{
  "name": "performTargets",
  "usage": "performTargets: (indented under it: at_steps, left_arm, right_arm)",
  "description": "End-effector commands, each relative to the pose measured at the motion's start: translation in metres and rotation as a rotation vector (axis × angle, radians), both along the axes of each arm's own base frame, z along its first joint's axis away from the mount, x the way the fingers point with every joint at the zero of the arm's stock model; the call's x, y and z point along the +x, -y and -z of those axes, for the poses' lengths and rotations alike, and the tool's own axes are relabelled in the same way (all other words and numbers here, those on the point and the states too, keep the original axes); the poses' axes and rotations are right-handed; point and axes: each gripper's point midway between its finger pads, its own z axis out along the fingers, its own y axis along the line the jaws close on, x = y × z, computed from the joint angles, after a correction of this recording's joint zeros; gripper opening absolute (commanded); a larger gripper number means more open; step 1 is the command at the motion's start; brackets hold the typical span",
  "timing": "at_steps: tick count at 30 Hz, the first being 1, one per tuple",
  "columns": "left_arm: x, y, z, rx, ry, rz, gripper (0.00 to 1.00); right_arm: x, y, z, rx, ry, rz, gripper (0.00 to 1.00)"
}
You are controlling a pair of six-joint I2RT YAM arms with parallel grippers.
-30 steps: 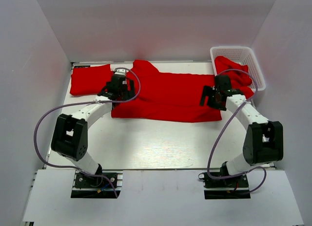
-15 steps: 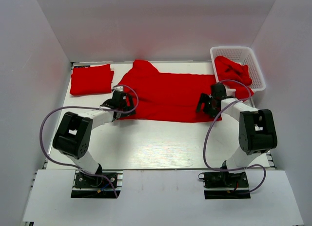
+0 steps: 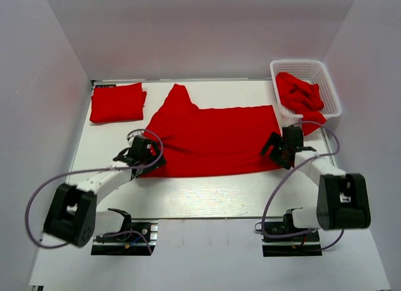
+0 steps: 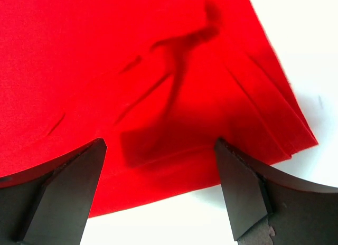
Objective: Fold and stack the t-shirts
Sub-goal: Fold the flattened tshirt in 1/3 of the way
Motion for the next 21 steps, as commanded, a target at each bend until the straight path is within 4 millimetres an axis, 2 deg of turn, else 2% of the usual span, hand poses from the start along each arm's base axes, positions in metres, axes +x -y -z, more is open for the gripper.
performTargets:
  at_steps: [1,2,3,4,6,7,8,9,10,11,12,13,14,15,16,19,21]
  left_arm:
    - [-0.096,-0.031,0.029,0.047,-0.312,-0.107,1.0]
    - [-0.114,-0.036,0.03,0.061,-0.365,-0.124,1.0]
    - [-0.123,-0.037,0.029,0.046,-0.386,-0.146,1.0]
    - [-0.119,-0.028,0.02,0.007,-0.341,-0.107,1.0]
    - [-0.131,-0.022,0.014,-0.046,-0.367,-0.109,1.0]
    - [-0.129,-0.019,0.007,-0.061,-0.349,-0.094,1.0]
    - [-0.124,-0.018,-0.003,-0.072,-0.31,-0.079,1.0]
    - [-0.112,-0.014,-0.017,-0.08,-0.262,-0.056,1.0]
    - [-0.106,-0.018,-0.025,-0.045,-0.233,-0.035,1.0]
    - [-0.088,-0.016,-0.049,-0.041,-0.163,-0.022,1.0]
    - [-0.078,-0.019,-0.057,-0.005,-0.141,-0.013,1.0]
    - [-0.068,-0.02,-0.068,0.033,-0.113,0.035,1.0]
    - [-0.051,-0.017,-0.091,0.044,-0.055,0.06,1.0]
    - [-0.038,-0.014,-0.094,0.066,-0.049,0.094,1.0]
    - [-0.028,-0.011,-0.107,0.073,-0.003,0.12,1.0]
    - [0.006,0.0,-0.114,0.127,0.023,0.231,1.0]
    - [0.022,0.009,-0.103,0.144,-0.023,0.29,1.0]
  right_arm:
    - [-0.093,0.013,0.038,-0.015,-0.287,0.086,0.9]
    - [-0.095,0.005,0.033,0.03,-0.274,0.078,0.9]
    - [-0.112,0.002,0.04,0.039,-0.305,0.058,0.9]
    - [-0.11,0.0,0.032,0.049,-0.262,0.044,0.9]
    - [-0.125,-0.01,0.029,0.094,-0.287,-0.018,0.9]
    - [-0.129,-0.01,0.027,0.095,-0.291,-0.028,0.9]
    - [-0.123,-0.011,0.016,0.091,-0.228,-0.063,0.9]
    - [-0.125,-0.011,0.012,0.083,-0.222,-0.088,0.9]
    - [-0.113,-0.01,-0.004,0.068,-0.161,-0.109,0.9]
    - [-0.108,-0.01,-0.012,0.064,-0.126,-0.121,0.9]
    - [-0.104,-0.009,-0.019,0.053,-0.099,-0.138,0.9]
    - [-0.092,-0.01,-0.038,0.044,-0.054,-0.158,0.9]
    - [-0.089,-0.01,-0.045,0.042,-0.034,-0.166,0.9]
    - [-0.084,-0.011,-0.05,0.034,-0.014,-0.193,0.9]
    - [-0.078,-0.012,-0.059,0.034,0.01,-0.205,0.9]
    - [-0.067,-0.011,-0.07,0.004,0.046,-0.237,0.9]
    - [-0.061,-0.008,-0.076,-0.016,0.058,-0.25,0.9]
